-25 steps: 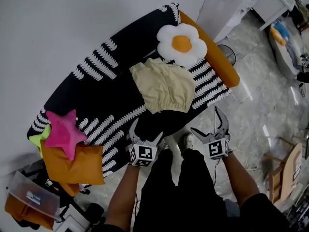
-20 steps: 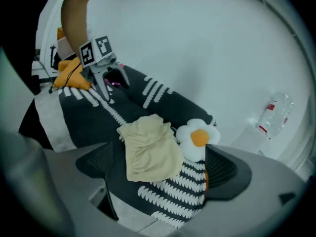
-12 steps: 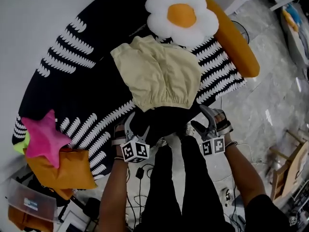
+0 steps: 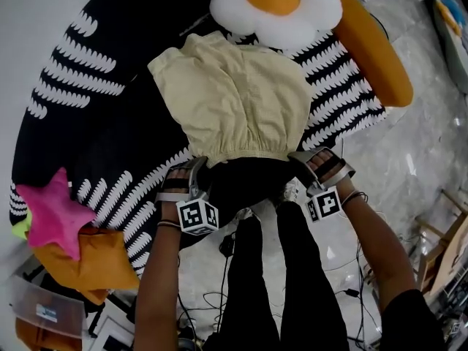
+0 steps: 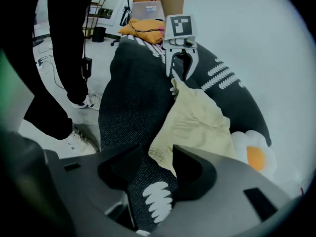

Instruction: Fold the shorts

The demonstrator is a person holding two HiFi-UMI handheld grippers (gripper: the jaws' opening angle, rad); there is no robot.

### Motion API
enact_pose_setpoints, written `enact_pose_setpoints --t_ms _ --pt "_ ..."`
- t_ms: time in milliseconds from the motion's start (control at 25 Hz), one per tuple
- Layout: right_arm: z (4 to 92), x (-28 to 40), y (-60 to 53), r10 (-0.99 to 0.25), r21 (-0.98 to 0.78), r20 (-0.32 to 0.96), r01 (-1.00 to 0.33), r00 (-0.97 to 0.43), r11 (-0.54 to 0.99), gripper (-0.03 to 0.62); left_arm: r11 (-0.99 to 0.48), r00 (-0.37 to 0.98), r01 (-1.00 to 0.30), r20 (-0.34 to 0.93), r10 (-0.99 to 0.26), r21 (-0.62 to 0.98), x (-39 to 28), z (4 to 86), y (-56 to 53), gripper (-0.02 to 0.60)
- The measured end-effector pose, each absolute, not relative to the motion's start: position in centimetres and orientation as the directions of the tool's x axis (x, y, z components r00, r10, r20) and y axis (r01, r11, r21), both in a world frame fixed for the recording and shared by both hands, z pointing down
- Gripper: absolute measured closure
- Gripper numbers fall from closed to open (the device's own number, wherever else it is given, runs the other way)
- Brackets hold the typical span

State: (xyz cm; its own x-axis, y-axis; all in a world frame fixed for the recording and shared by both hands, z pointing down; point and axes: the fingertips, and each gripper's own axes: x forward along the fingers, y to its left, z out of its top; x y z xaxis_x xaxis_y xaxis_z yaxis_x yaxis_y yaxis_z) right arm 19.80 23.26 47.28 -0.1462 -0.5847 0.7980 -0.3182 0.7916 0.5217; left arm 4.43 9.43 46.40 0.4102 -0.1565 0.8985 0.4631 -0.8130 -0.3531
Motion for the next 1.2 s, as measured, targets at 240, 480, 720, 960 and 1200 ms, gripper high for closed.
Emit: enact_pose_setpoints --t_ms 240,480,720,960,1200 --pt "48.3 20.2 22.3 -0.546 0.459 0.823 -0.383 -0.157 0.802 0.489 -0.875 0.369 0.405 0.923 -0.109 -0.265 4.3 47.9 8.9 0.374" --pt "49.1 20.0 21.8 -0.534 0.396 0.827 -0.494 -0.174 0.774 0.52 -0.94 0.425 0.264 0.901 -0.086 -0.214 4.7 47.4 8.6 0.491" --pt "45.8 21.6 21.3 -0.608 0.428 0.778 -0.578 -0.155 0.695 0.543 -0.914 0.48 0.269 0.865 -0.145 -0.303 5.9 45.1 7.8 0.506" --pt "39.0 22.0 22.1 -0.69 0.455 0.713 -0.666 -0.126 0.592 0.571 -0.913 0.613 0.173 0.766 -0.193 -0.369 5.1 38.0 8.1 0.554" --pt "29.7 20.6 21.7 -0.753 0.479 0.648 -0.707 -0.115 0.52 0.572 -0.91 0.653 0.084 0.712 -0.257 -0.406 3.1 28.4 8.0 0.557"
